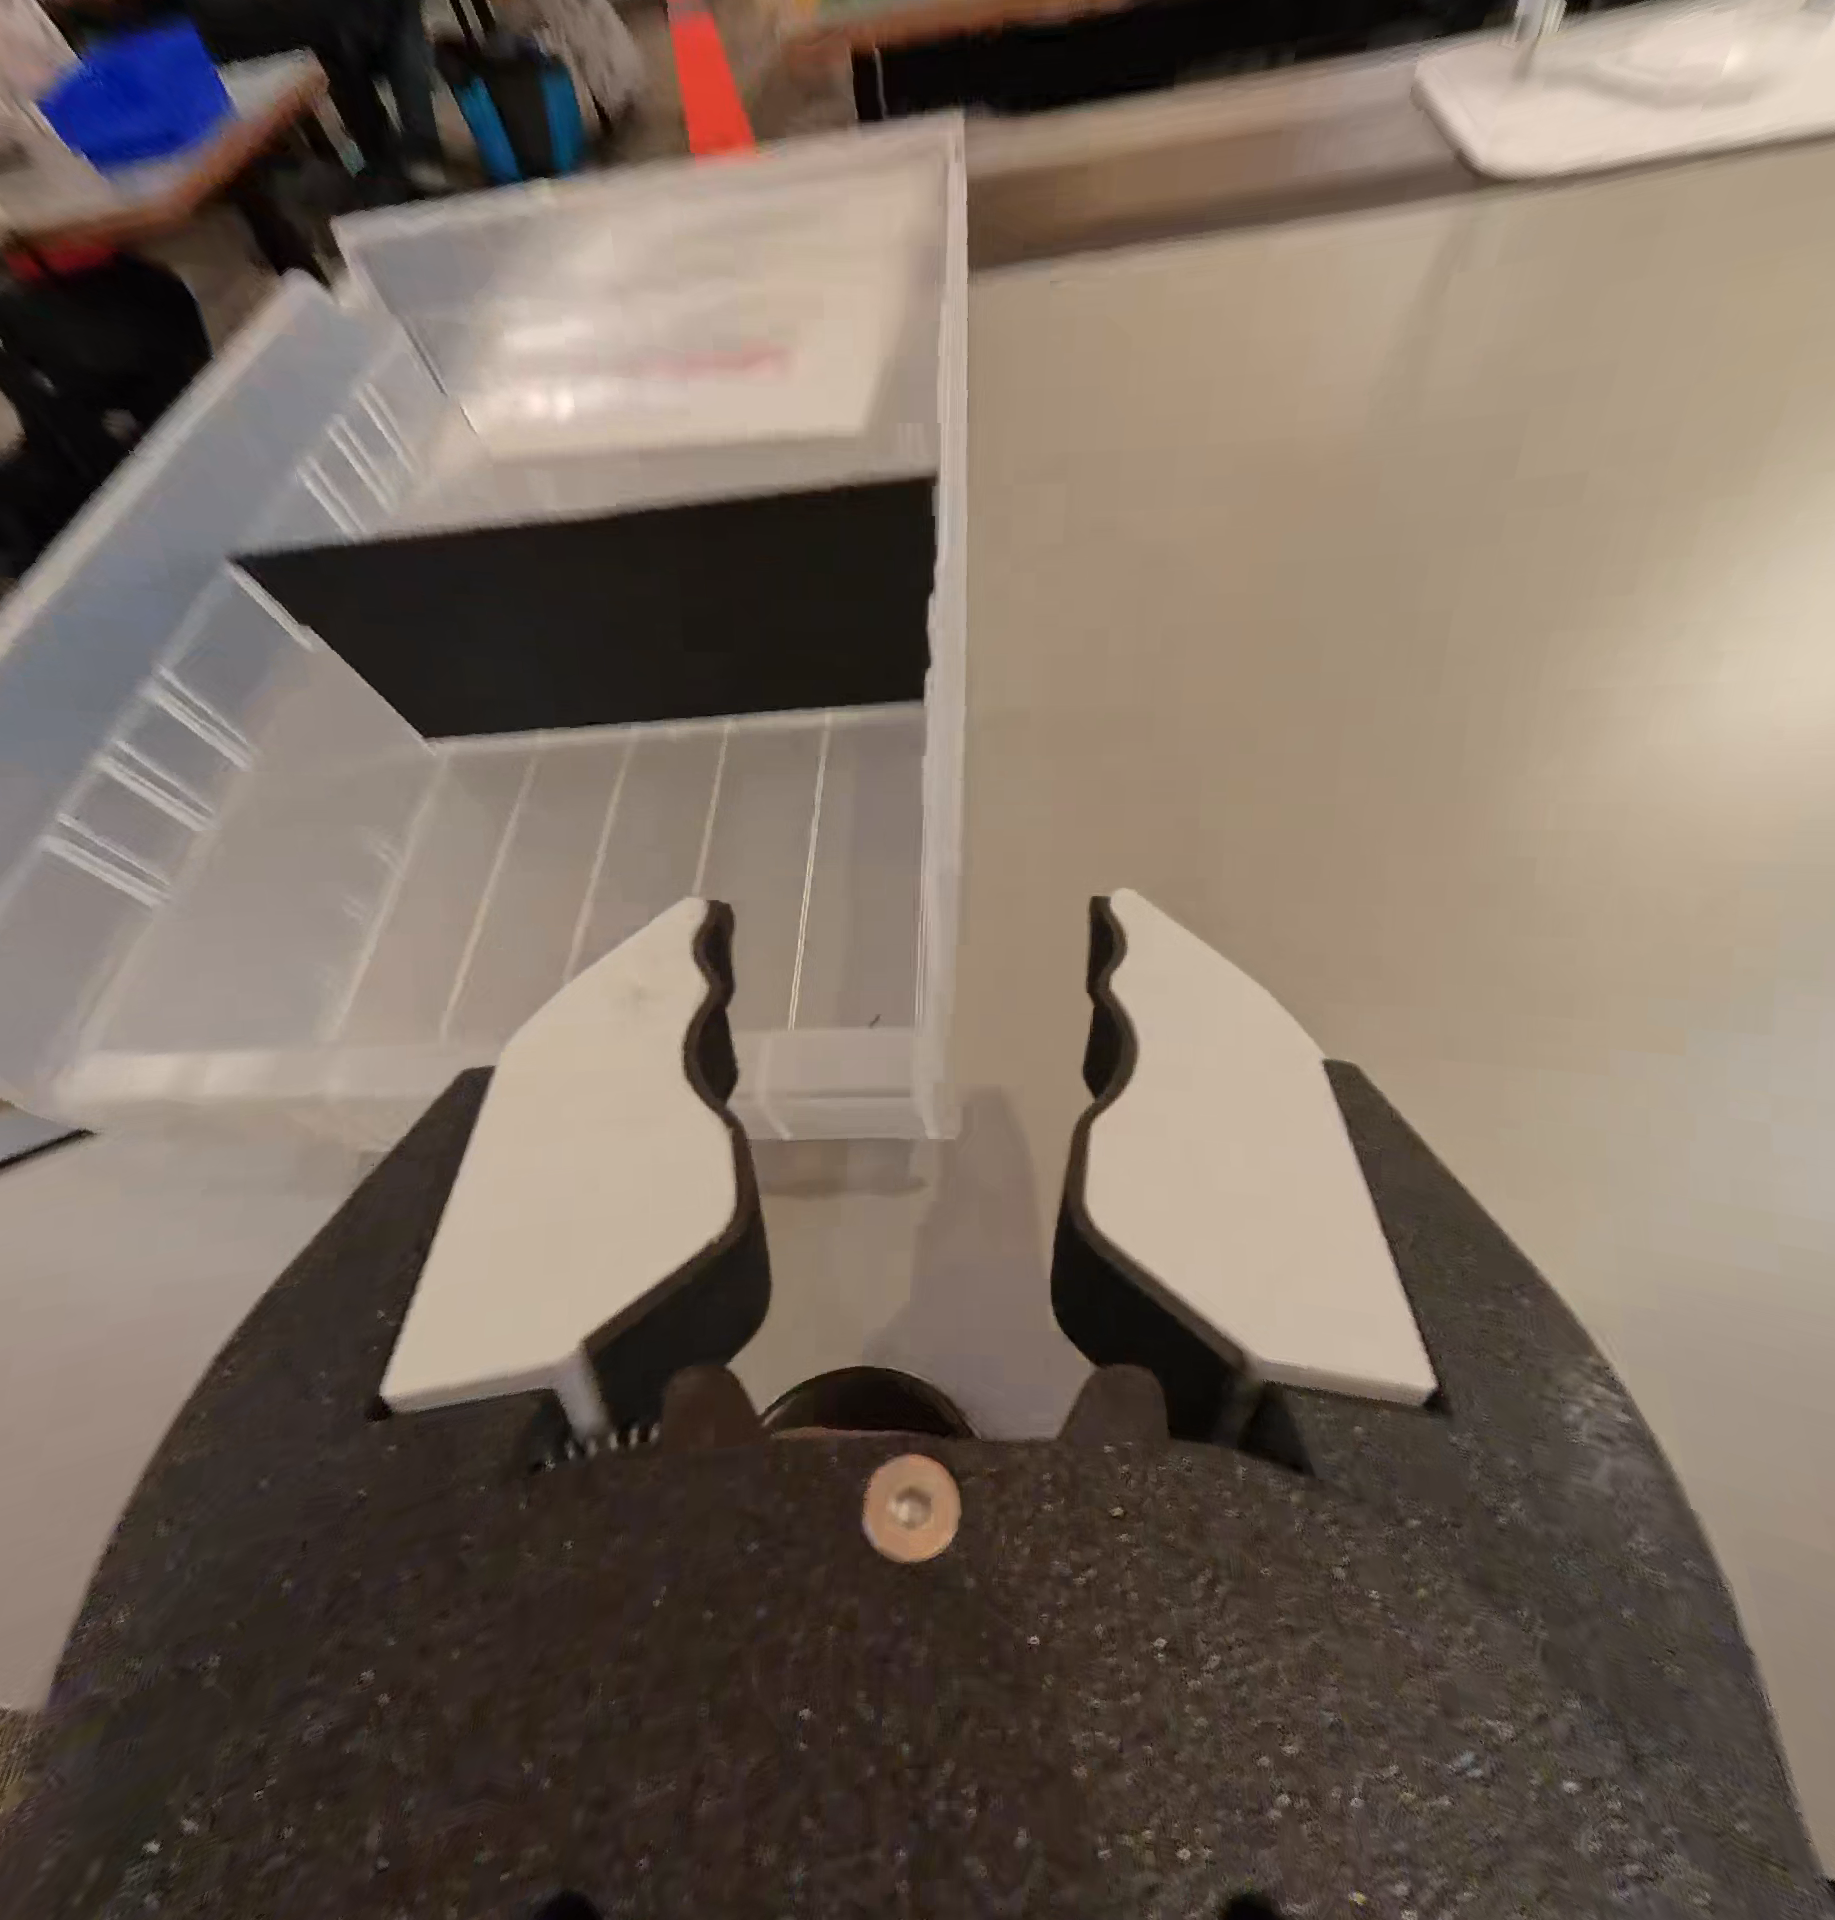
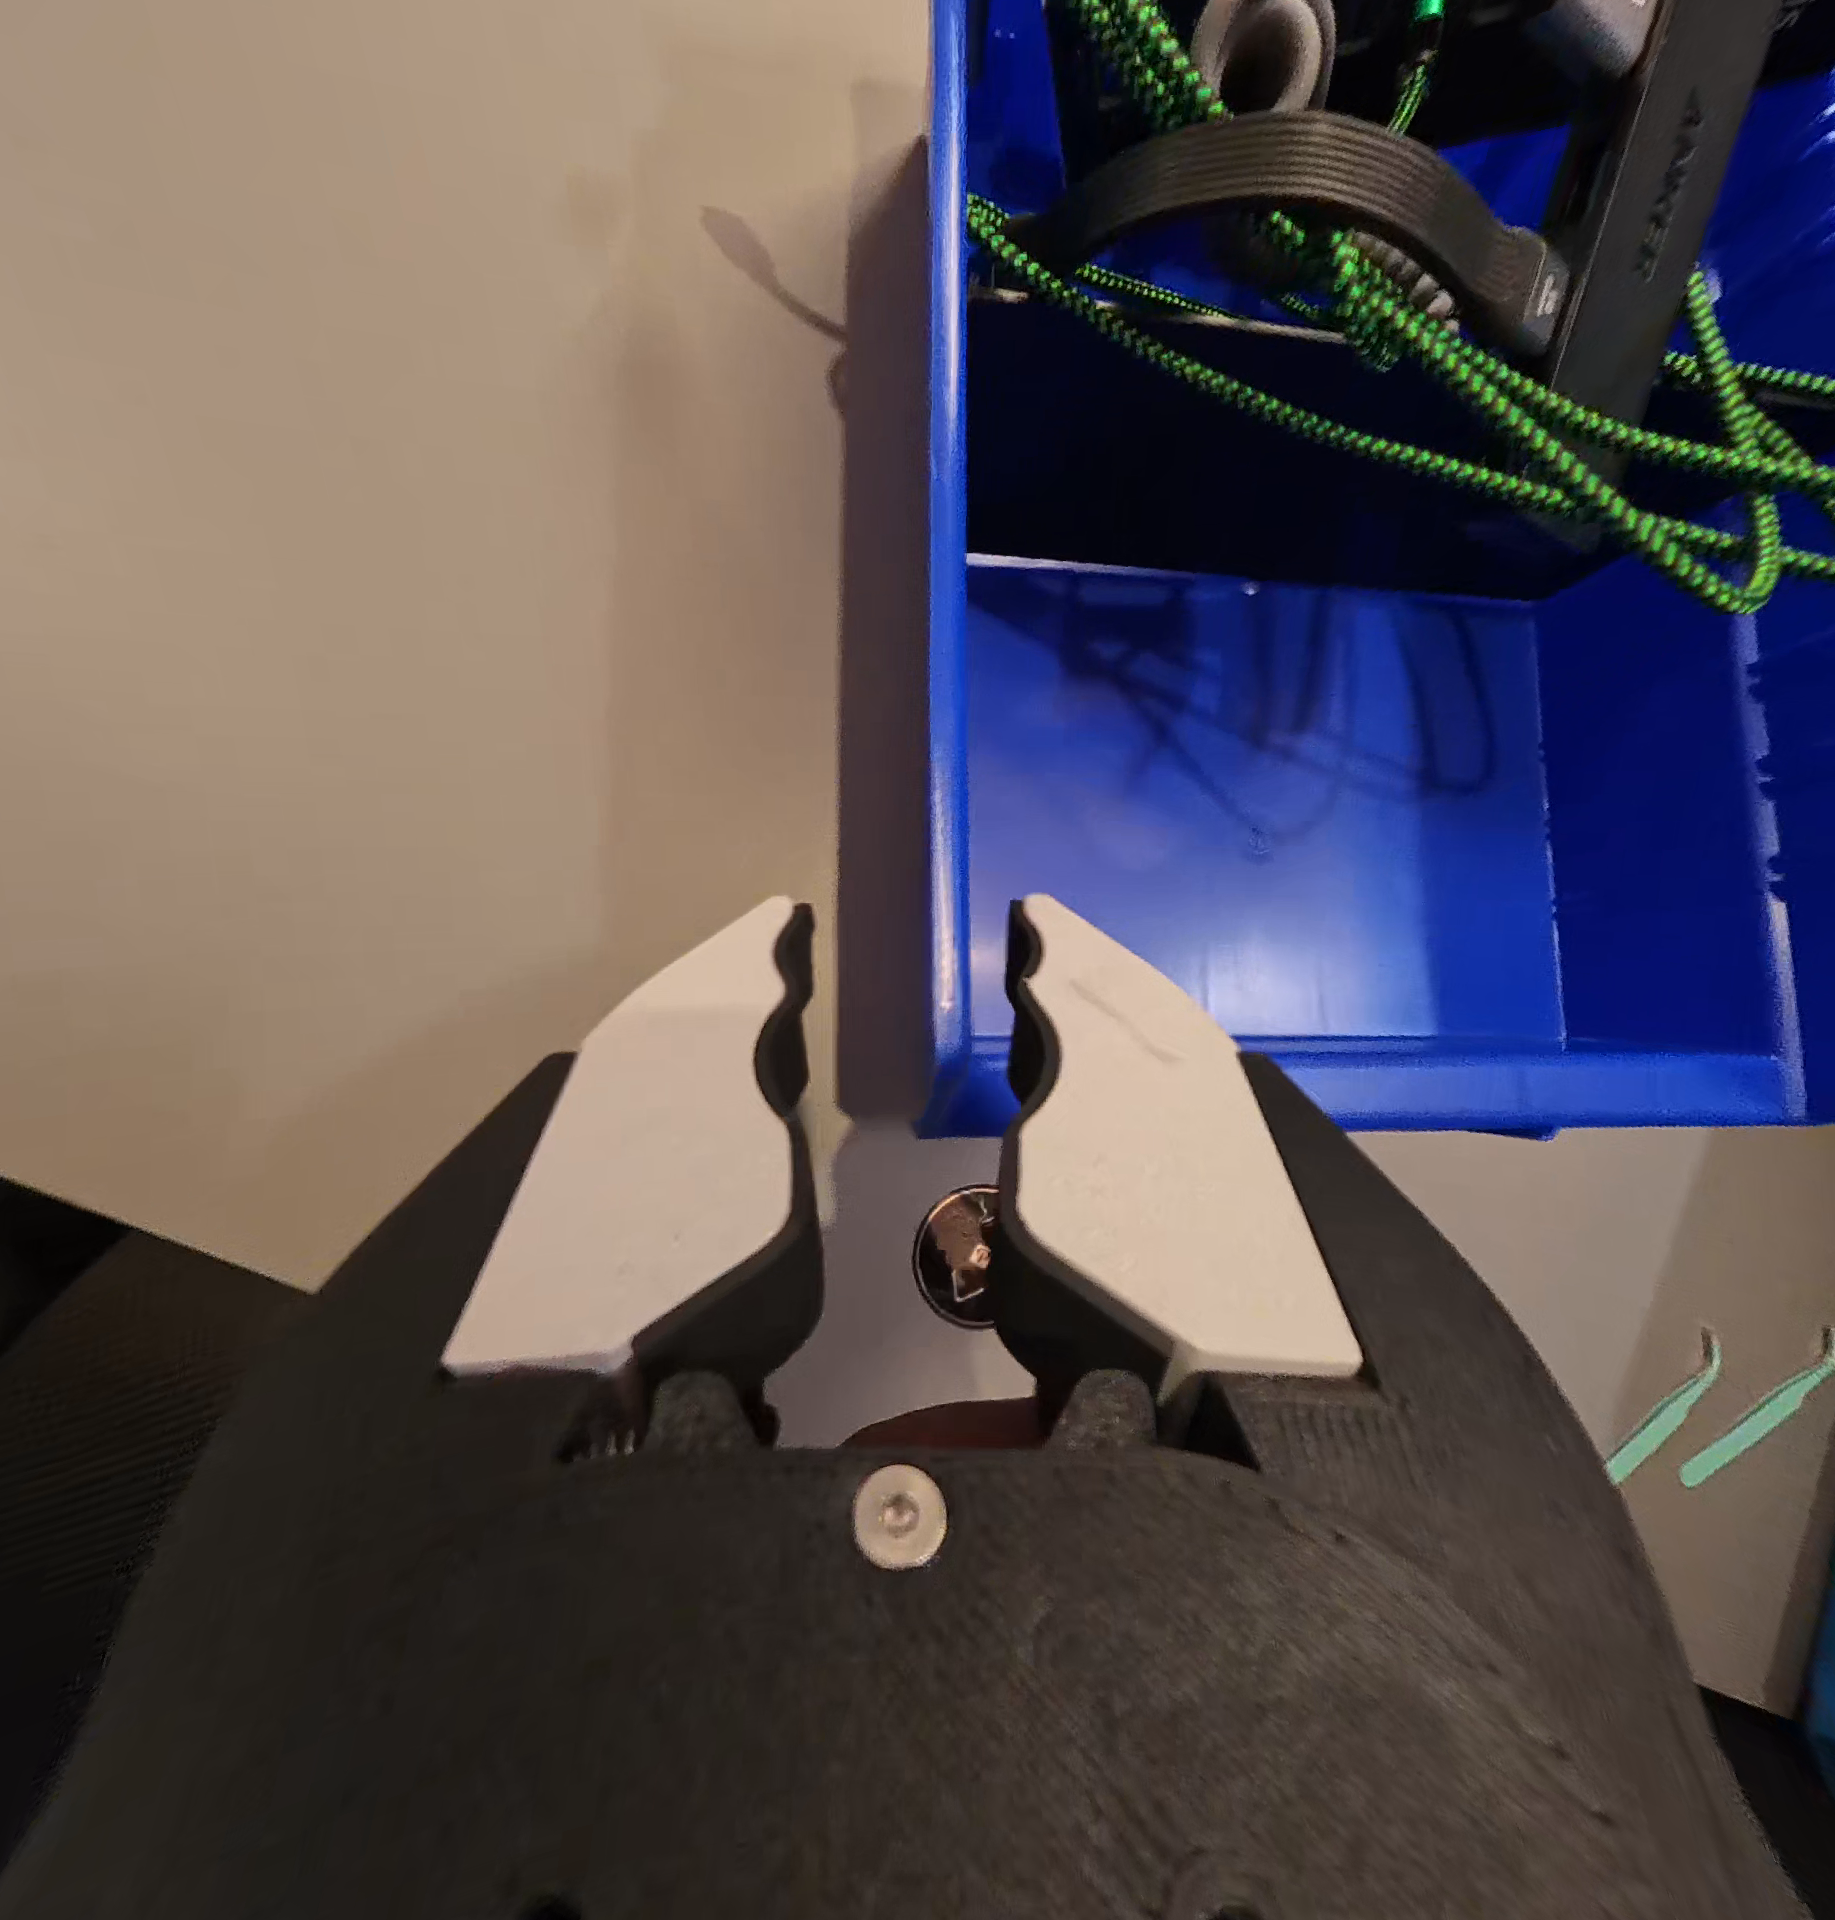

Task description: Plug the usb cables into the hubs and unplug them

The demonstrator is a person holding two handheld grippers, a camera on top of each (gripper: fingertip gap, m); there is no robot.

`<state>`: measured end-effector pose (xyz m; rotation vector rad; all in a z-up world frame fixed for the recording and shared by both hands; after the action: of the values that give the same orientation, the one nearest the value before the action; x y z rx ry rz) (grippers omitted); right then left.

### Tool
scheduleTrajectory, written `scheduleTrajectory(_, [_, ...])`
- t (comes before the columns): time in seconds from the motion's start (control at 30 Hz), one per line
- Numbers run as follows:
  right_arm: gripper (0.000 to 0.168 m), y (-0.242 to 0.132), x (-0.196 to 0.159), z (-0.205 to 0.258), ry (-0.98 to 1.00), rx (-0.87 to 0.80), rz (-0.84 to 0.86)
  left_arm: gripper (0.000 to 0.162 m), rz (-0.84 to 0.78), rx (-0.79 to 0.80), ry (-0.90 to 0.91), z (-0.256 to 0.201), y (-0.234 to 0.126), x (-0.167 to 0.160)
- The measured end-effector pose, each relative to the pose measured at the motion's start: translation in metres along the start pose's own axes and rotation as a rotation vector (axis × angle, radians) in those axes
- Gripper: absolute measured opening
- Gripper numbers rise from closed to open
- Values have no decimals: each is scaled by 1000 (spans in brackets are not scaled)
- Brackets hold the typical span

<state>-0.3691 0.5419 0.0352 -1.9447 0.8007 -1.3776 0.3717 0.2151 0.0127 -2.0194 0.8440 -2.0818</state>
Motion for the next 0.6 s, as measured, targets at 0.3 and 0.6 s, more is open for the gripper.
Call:
scheduleTrajectory(0.3, [3,11,10,10,-68,-72,-70,4,-25,-112,27,7,20,-3])
scheduleTrajectory(0.6, [4,21,28,22,-165,-56,-100,3,-110,-233,147,4,6,-4])
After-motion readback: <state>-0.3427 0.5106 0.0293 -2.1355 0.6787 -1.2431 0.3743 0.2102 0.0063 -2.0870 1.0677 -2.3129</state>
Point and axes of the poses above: each gripper's, where its closed fingertips meet, y out along the fingers, x out of its top, z = x × y across the jaws, the point moved 10 cm from there along -y, back along the fingers, and after that the axes turned 12 degrees about -y, right-handed, at the moved point
